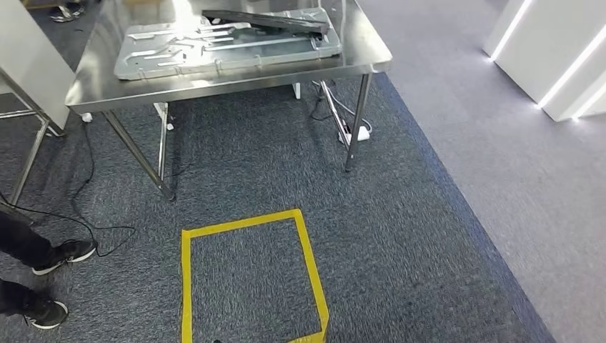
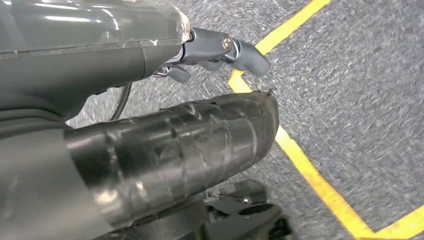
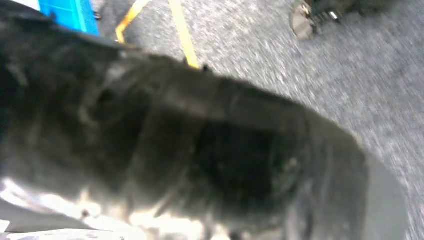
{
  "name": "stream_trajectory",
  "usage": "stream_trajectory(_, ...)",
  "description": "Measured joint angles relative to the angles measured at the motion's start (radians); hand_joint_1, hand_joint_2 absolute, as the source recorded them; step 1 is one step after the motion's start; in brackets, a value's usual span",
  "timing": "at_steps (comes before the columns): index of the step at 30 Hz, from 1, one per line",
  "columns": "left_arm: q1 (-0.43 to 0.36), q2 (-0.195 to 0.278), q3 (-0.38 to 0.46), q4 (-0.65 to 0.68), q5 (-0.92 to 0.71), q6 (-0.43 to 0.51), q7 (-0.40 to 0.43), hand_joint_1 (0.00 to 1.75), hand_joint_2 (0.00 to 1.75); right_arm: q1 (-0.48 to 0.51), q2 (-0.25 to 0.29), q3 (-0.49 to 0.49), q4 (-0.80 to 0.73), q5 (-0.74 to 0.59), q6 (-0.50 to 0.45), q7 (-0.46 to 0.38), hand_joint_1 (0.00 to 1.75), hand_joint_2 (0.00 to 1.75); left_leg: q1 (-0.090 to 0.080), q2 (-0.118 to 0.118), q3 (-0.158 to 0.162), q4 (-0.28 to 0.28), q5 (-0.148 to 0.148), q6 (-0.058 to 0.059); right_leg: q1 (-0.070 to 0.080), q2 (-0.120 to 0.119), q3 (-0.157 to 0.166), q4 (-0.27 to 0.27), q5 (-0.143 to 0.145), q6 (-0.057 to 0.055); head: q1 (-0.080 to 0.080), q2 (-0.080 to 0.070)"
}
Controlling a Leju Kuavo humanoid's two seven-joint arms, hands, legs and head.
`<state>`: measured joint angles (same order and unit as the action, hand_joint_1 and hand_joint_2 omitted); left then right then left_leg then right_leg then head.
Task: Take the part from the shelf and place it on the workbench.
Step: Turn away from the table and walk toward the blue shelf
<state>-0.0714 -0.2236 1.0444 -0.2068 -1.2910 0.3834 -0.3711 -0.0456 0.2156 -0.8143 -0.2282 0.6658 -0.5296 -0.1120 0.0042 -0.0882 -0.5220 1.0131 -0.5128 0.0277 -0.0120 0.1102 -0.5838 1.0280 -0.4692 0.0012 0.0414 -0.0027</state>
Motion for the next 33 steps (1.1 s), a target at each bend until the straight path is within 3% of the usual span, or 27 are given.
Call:
stream_trajectory(1,0.000,0.000,0.000,0.000,0.000,0.000,0.000,0.00,0.00,0.002,0.001,0.005,0.001,0.010,0.003,0.007,0.00,0.00,0.001,0.012,0.001,-0.003,0.003,0.004,-0.002,0.010,-0.003,-0.003,0.003,0.007,0.000,0.000)
stream_trajectory(3,0.000,0.000,0.001,0.000,0.001,0.000,0.000,0.00,0.00,0.007,0.003,0.016,0.003,0.027,0.008,0.017,0.00,0.00,0.005,0.039,0.006,-0.016,0.012,0.017,0.000,-0.014,-0.018,0.023,-0.014,0.016,0.002,0.000)
stream_trajectory(6,0.003,0.000,0.002,0.000,0.000,0.000,0.000,0.00,0.00,0.007,0.004,0.029,0.004,0.042,0.018,0.023,0.00,0.00,0.003,0.085,0.007,-0.024,0.017,0.028,0.000,-0.088,-0.097,0.192,-0.107,0.023,0.005,0.000)
stream_trajectory(7,0.005,0.000,0.002,0.000,0.000,0.000,0.001,0.00,0.00,0.008,0.004,0.032,0.004,0.045,0.020,0.024,0.00,0.00,0.001,0.101,0.007,-0.023,0.016,0.028,-0.001,-0.097,-0.123,0.246,-0.127,0.025,0.005,0.000)
stream_trajectory(8,0.006,0.000,0.003,0.000,-0.001,0.000,0.001,0.00,0.00,0.009,0.004,0.036,0.004,0.048,0.020,0.024,0.00,0.00,-0.001,0.116,0.006,-0.023,0.015,0.029,-0.002,-0.102,-0.134,0.272,-0.130,0.027,0.005,0.000)
stream_trajectory(9,0.006,0.000,0.003,0.000,-0.001,0.000,0.002,0.00,0.00,0.010,0.004,0.040,0.004,0.050,0.020,0.024,0.00,0.00,-0.001,0.129,0.007,-0.022,0.013,0.028,-0.002,-0.106,-0.124,0.258,-0.113,0.027,0.005,0.000)
stream_trajectory(12,0.005,-0.001,0.003,0.000,-0.003,0.000,0.003,0.00,0.00,0.013,0.005,0.047,0.004,0.054,0.020,0.024,0.00,0.00,-0.004,0.160,0.012,-0.018,0.005,0.019,0.003,-0.150,-0.015,0.066,-0.027,0.019,0.005,0.000)
stream_trajectory(14,0.004,-0.001,0.003,0.000,-0.003,0.000,0.003,0.00,0.00,0.012,0.006,0.048,0.004,0.056,0.020,0.023,0.00,0.00,-0.009,0.175,0.014,-0.015,-0.002,0.009,0.009,-0.171,0.020,-0.001,-0.014,0.011,0.004,0.000)
stream_trajectory(16,0.002,-0.001,0.003,0.000,-0.005,0.000,0.004,0.00,0.00,0.014,0.008,0.049,0.004,0.057,0.020,0.022,0.00,0.00,-0.011,0.190,0.021,-0.016,-0.006,-0.001,0.011,-0.156,0.020,-0.008,-0.014,0.001,0.004,0.000)
stream_trajectory(17,0.000,-0.001,0.003,0.000,-0.006,0.000,0.004,0.00,0.00,0.015,0.008,0.049,0.004,0.057,0.019,0.022,0.00,0.00,-0.009,0.186,0.022,-0.011,-0.012,-0.006,0.009,-0.148,0.021,-0.011,-0.012,-0.004,0.004,0.000)
stream_trajectory(19,-0.001,-0.001,0.003,0.000,-0.009,0.000,0.004,0.00,0.00,0.015,0.008,0.049,0.004,0.057,0.018,0.022,0.00,0.00,-0.003,0.150,0.003,0.045,-0.054,-0.016,0.006,-0.129,0.022,-0.017,-0.006,-0.016,0.003,0.000)
stream_trajectory(21,0.003,-0.001,0.003,0.000,-0.009,0.000,0.005,0.00,0.00,0.013,0.008,0.049,0.004,0.057,0.018,0.022,0.00,0.00,0.001,0.110,-0.054,0.171,-0.121,-0.022,0.006,-0.109,0.020,-0.018,-0.003,-0.022,0.003,0.000)
stream_trajectory(22,0.005,-0.001,0.003,0.000,-0.009,0.000,0.006,0.00,0.00,0.013,0.008,0.049,0.004,0.057,0.018,0.022,0.00,0.00,0.002,0.103,-0.083,0.232,-0.143,-0.023,0.008,-0.098,0.019,-0.018,-0.003,-0.023,0.003,0.000)
stream_trajectory(23,0.006,-0.001,0.004,0.000,-0.009,0.000,0.006,0.00,0.00,0.014,0.008,0.049,0.004,0.057,0.017,0.023,0.00,0.00,0.002,0.099,-0.101,0.266,-0.146,-0.023,0.009,-0.086,0.019,-0.017,-0.002,-0.023,0.003,0.000)
stream_trajectory(24,0.008,-0.001,0.004,0.000,-0.009,0.000,0.006,0.00,0.00,0.015,0.008,0.049,0.004,0.057,0.017,0.024,0.00,0.00,0.002,0.097,-0.104,0.265,-0.131,-0.022,0.009,-0.073,0.019,-0.015,-0.002,-0.023,0.003,0.000)
stream_trajectory(26,0.009,-0.001,0.004,0.000,-0.009,0.000,0.007,0.00,0.00,0.016,0.008,0.049,0.004,0.058,0.017,0.026,0.00,0.00,0.002,0.078,-0.063,0.160,-0.055,-0.014,0.009,-0.047,0.020,-0.011,-0.003,-0.023,0.003,0.000)
stream_trajectory(28,0.010,0.000,0.005,0.000,-0.009,0.000,0.007,0.00,0.00,0.014,0.010,0.049,0.004,0.060,0.018,0.029,0.00,0.00,0.001,0.028,-0.017,0.040,-0.001,-0.004,0.009,-0.024,0.015,-0.005,-0.003,-0.017,0.003,0.000)
stream_trajectory(29,0.009,0.001,0.005,0.000,-0.009,0.000,0.007,0.00,0.00,0.014,0.010,0.049,0.004,0.062,0.018,0.031,0.00,0.00,0.000,0.009,-0.007,0.010,0.007,0.000,0.008,-0.014,0.010,-0.004,-0.002,-0.012,0.003,0.000)
stream_trajectory(30,0.009,0.001,0.005,0.000,-0.009,0.000,0.006,0.00,0.00,0.014,0.011,0.049,0.005,0.063,0.019,0.033,0.00,0.00,-0.001,0.004,-0.005,0.001,0.005,0.003,0.006,-0.003,0.006,-0.004,0.000,-0.005,0.003,0.000)
stream_trajectory(31,0.008,0.001,0.005,0.000,-0.009,0.000,0.006,0.00,0.00,0.015,0.012,0.049,0.005,0.064,0.019,0.035,0.00,0.00,-0.002,0.014,-0.003,-0.004,0.008,0.006,0.003,0.009,0.003,-0.006,0.003,0.003,0.003,0.000)
stream_trajectory(32,0.007,0.001,0.005,0.000,-0.009,0.000,0.006,0.00,0.00,0.016,0.012,0.049,0.005,0.065,0.020,0.036,0.00,0.00,-0.001,0.026,0.001,-0.010,0.013,0.012,0.003,0.006,0.001,-0.004,0.003,0.007,0.004,0.000)
stream_trajectory(33,0.007,0.001,0.005,0.000,-0.009,0.000,0.005,0.00,0.00,0.017,0.012,0.049,0.005,0.066,0.020,0.037,0.00,0.00,0.001,0.038,0.005,-0.018,0.018,0.018,0.005,-0.011,-0.004,0.006,-0.005,0.012,0.004,0.000)
